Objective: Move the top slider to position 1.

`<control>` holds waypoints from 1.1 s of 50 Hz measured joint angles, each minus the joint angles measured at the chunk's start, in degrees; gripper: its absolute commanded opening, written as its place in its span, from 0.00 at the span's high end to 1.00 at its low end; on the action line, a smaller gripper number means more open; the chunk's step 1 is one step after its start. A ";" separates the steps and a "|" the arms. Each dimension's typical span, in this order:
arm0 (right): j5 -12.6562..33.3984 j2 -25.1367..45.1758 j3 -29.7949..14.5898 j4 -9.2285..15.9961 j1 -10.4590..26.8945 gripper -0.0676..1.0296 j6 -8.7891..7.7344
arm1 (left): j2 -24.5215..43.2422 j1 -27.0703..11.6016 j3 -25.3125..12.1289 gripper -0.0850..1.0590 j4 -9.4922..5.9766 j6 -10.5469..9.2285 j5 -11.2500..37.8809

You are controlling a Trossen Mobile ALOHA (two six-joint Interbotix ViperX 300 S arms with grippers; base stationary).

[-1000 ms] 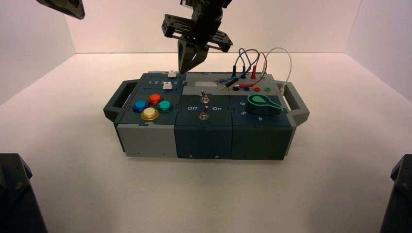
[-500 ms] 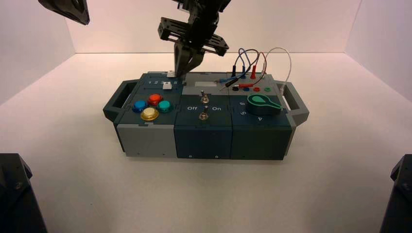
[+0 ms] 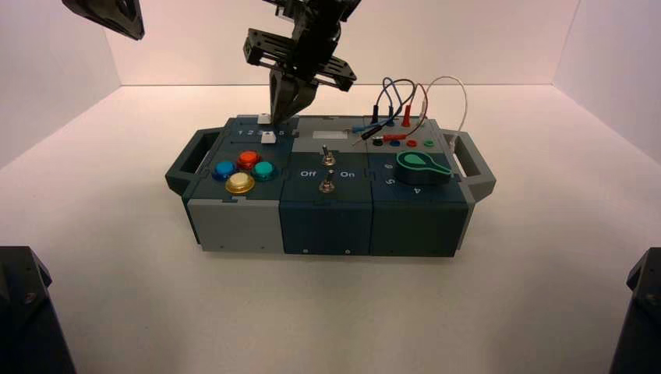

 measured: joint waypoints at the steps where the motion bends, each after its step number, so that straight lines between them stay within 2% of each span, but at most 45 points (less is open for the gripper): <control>1: 0.09 0.09 -0.18 0.00 0.00 0.96 0.00 | 0.09 0.00 0.00 0.95 0.00 0.00 0.00; 31: 2.90 3.96 -6.42 0.35 2.11 0.96 0.00 | 0.53 0.00 0.00 0.95 0.00 0.00 0.35; 41: 3.43 4.13 -6.86 0.09 2.11 0.96 -0.35 | 0.79 0.00 0.00 0.95 0.00 0.00 0.35; 45: 3.34 3.69 -6.24 -0.70 2.20 0.96 -0.79 | 0.88 0.00 0.00 0.95 0.09 0.00 0.35; 47: 3.52 2.20 -4.57 -2.46 2.20 0.96 -0.88 | 0.79 0.00 0.00 0.95 0.09 0.09 0.35; 48: 3.52 2.20 -4.57 -2.46 2.20 0.96 -0.88 | 0.88 0.00 0.00 0.95 0.00 0.00 0.35; 50: 4.39 0.70 -2.99 -4.22 2.46 0.96 -0.97 | 0.88 -0.09 0.00 0.95 0.09 0.00 0.35; 55: 5.27 -3.87 0.79 -6.68 3.78 0.96 -0.88 | 1.14 -0.09 0.00 0.95 0.09 0.09 0.26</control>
